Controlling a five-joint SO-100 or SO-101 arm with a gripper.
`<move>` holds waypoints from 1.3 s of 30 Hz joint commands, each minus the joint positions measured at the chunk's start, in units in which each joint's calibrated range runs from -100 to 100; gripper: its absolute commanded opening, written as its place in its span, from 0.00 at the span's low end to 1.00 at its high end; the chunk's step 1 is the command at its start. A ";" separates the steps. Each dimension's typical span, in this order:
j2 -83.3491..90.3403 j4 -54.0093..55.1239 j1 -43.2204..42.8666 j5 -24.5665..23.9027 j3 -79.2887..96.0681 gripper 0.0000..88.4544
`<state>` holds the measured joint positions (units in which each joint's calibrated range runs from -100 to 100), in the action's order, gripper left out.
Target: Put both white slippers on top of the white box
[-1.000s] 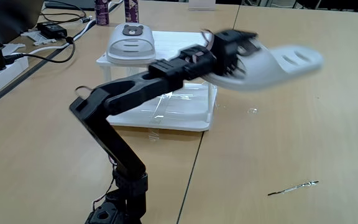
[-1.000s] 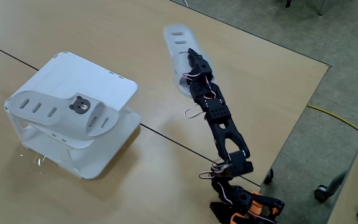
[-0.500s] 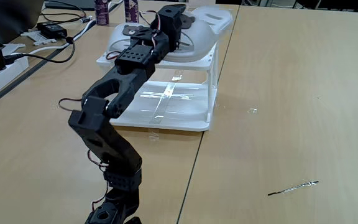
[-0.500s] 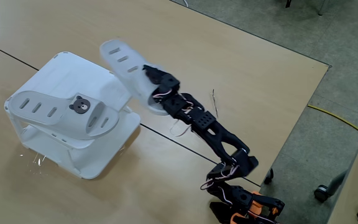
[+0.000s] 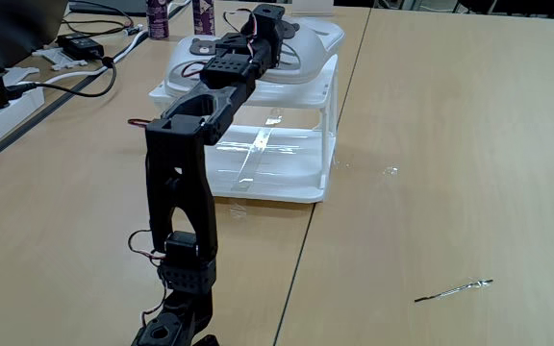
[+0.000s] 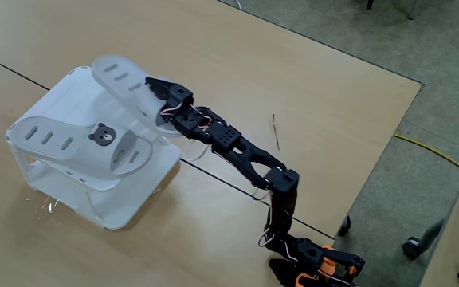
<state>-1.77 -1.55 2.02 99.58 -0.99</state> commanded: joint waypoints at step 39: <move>-32.01 0.85 -4.00 0.42 -42.90 0.01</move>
<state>-35.92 -1.55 -0.60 99.58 -38.81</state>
